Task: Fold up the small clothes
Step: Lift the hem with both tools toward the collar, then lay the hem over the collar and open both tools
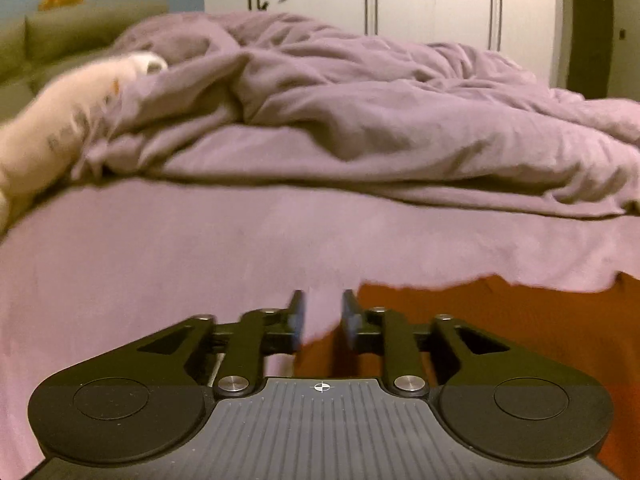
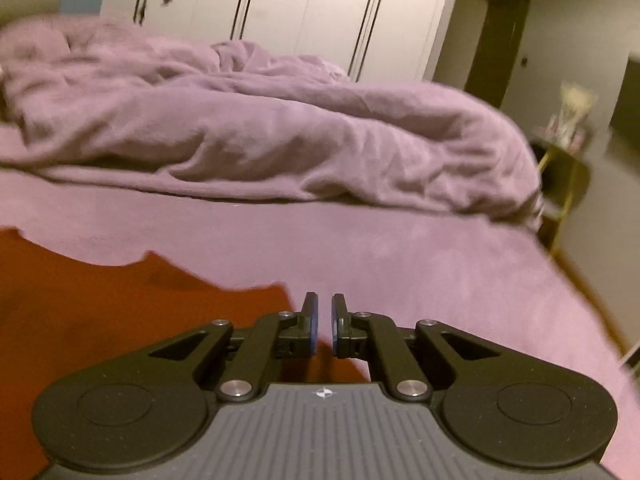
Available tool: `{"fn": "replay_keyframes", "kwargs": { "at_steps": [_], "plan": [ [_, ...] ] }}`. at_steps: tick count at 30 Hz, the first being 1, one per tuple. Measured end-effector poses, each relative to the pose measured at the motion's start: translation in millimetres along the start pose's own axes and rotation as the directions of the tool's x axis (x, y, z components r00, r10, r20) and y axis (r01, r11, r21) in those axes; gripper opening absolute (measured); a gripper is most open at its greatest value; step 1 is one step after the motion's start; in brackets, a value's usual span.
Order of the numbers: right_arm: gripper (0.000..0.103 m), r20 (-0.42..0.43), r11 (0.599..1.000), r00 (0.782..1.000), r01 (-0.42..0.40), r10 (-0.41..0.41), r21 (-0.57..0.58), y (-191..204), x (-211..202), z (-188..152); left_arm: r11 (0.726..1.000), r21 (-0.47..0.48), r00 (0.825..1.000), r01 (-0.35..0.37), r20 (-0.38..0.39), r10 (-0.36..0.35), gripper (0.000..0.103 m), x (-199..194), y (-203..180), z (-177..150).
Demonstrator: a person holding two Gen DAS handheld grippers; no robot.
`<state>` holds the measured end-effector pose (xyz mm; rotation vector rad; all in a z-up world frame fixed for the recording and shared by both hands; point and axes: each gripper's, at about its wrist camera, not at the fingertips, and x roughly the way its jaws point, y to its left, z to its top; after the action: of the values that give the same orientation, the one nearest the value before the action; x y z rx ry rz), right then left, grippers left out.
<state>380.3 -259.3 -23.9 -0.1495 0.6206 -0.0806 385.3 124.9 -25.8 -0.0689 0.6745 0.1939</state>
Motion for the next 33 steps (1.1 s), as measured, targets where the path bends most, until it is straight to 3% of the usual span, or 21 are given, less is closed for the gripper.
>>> {"fn": "replay_keyframes", "kwargs": {
  "at_steps": [1, 2, 6, 8, 11, 13, 14, 15, 16, 17, 20, 23, 25, 28, 30, 32, 33],
  "plan": [
    [0.006, 0.009, 0.999, 1.000, -0.026, 0.026, 0.020, -7, -12, -5, 0.999, -0.010, 1.000, 0.031, -0.003, -0.031, 0.050, -9, 6, -6],
    [0.008, 0.013, 0.999, 0.999, -0.048, 0.047, 0.025, -11, -26, -12, 0.998, -0.013, 0.998, 0.069, -0.010, -0.069, 0.054, -20, 12, -14],
    [0.026, -0.027, 0.990, 0.992, -0.125, 0.127, 0.071, -30, -81, -49, 0.983, -0.009, 0.978, 0.185, -0.097, -0.185, 0.060, -54, 29, -50],
    [0.034, -0.061, 0.981, 0.984, -0.161, 0.168, 0.109, -38, -97, -70, 0.970, -0.029, 0.958, 0.240, -0.154, -0.242, 0.061, -63, 35, -67],
    [0.040, -0.107, 0.975, 0.977, -0.166, 0.182, 0.148, -41, -106, -92, 0.954, -0.070, 0.940, 0.291, -0.165, -0.299, 0.060, -74, 39, -81],
    [0.043, -0.128, 0.962, 0.970, -0.178, 0.207, 0.209, -44, -107, -98, 0.942, -0.129, 0.927, 0.309, -0.180, -0.329, 0.056, -72, 40, -84],
    [0.043, -0.136, 0.952, 0.964, -0.190, 0.227, 0.238, -45, -105, -98, 0.932, -0.165, 0.917, 0.323, -0.190, -0.352, 0.047, -70, 41, -85],
    [0.043, -0.138, 0.945, 0.961, -0.200, 0.241, 0.258, -46, -103, -98, 0.925, -0.197, 0.911, 0.325, -0.199, -0.362, 0.045, -67, 42, -85],
    [0.036, -0.144, 0.943, 0.959, -0.201, 0.245, 0.266, -45, -101, -98, 0.925, -0.214, 0.912, 0.316, -0.201, -0.358, 0.042, -67, 41, -84],
    [0.026, -0.142, 0.940, 0.957, -0.211, 0.255, 0.268, -44, -101, -97, 0.924, -0.221, 0.913, 0.313, -0.200, -0.357, 0.032, -67, 41, -83],
    [0.012, -0.112, 0.963, 0.968, -0.204, 0.225, 0.174, -36, -111, -91, 0.930, -0.199, 0.921, 0.309, -0.180, -0.345, 0.022, -73, 42, -77],
    [0.009, -0.087, 0.976, 0.980, -0.167, 0.180, 0.140, -36, -118, -89, 0.942, -0.178, 0.934, 0.285, -0.169, -0.315, 0.018, -76, 43, -76],
    [0.009, -0.114, 0.989, 0.988, -0.094, 0.107, 0.116, -37, -111, -93, 0.949, -0.173, 0.943, 0.262, -0.162, -0.290, 0.018, -75, 45, -75],
    [0.009, -0.184, 0.993, 0.982, -0.013, 0.035, 0.120, -40, -101, -99, 0.962, -0.186, 0.959, 0.199, -0.166, -0.231, 0.020, -77, 54, -73],
    [0.012, -0.169, 0.990, 0.985, -0.004, 0.028, 0.143, -43, -109, -94, 0.981, -0.133, 0.978, 0.139, -0.136, -0.157, 0.020, -85, 58, -71],
    [0.014, -0.149, 0.993, 0.988, 0.054, -0.038, 0.104, -37, -117, -87, 0.996, -0.068, 0.989, 0.066, -0.124, -0.074, 0.028, -91, 60, -71],
    [0.014, -0.126, 0.994, 0.991, 0.062, -0.050, 0.091, -34, -123, -84, 0.992, -0.083, 0.985, 0.094, -0.136, -0.105, 0.034, -92, 64, -72]
  ]
}}
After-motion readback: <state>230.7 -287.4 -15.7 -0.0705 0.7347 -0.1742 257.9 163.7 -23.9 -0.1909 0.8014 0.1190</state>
